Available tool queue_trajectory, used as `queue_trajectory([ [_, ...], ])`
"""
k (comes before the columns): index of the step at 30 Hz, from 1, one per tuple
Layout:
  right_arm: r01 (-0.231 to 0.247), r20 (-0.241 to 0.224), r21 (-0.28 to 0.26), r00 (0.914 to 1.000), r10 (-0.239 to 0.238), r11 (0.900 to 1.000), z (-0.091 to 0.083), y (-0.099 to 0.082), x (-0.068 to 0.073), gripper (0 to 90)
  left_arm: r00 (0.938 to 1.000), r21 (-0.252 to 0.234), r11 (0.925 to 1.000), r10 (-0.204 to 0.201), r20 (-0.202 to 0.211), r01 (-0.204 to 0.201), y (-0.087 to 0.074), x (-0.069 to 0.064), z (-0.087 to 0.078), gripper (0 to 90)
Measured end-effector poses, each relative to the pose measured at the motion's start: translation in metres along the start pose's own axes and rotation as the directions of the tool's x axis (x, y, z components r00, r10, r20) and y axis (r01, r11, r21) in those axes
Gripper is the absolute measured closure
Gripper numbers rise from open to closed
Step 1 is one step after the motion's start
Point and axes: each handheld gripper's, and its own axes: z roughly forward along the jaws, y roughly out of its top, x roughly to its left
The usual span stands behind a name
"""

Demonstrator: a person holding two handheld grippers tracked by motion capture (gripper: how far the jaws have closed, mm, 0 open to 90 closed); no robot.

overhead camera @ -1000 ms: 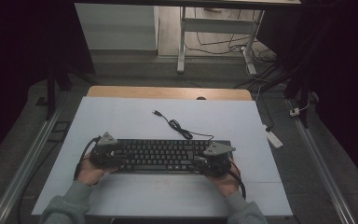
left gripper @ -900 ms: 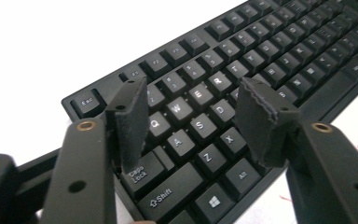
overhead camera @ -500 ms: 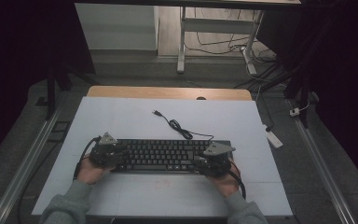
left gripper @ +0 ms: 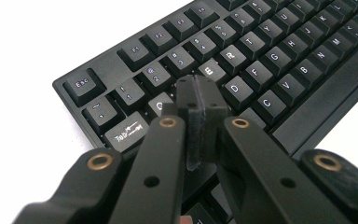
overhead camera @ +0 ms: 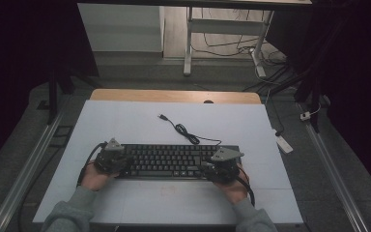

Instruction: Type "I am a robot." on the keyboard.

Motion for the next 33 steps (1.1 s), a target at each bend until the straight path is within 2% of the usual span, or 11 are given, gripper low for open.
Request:
queue_trajectory([
  [23, 0.001, 0.003, 0.001, 1.0, -0.001, 1.0, -0.0001, 0.0, -0.0001, 53.2, 0.9999, 0.017, 0.9998, 0.005, -0.009, -0.005, -0.0009, -0.0006, 0.0037, 89.0],
  [25, 0.002, 0.005, 0.002, 1.0, -0.002, 1.0, -0.0004, 0.0001, 0.0001, 53.3, 0.9999, 0.032, 0.9994, 0.011, -0.012, -0.011, -0.0018, -0.0012, 0.0057, 89.0],
  [30, -0.001, 0.004, 0.001, 1.0, 0.001, 1.0, -0.0003, -0.0002, -0.0004, 53.2, 0.9999, 0.017, 0.9998, 0.008, -0.007, -0.008, -0.0017, -0.0015, 0.0042, 89.0],
  [33, -0.001, 0.006, 0.0, 1.0, 0.001, 1.0, -0.0012, 0.0001, -0.0003, 53.3, 1.0, -0.019, 0.9998, 0.002, 0.006, -0.002, -0.0006, -0.002, -0.0011, 88.3],
])
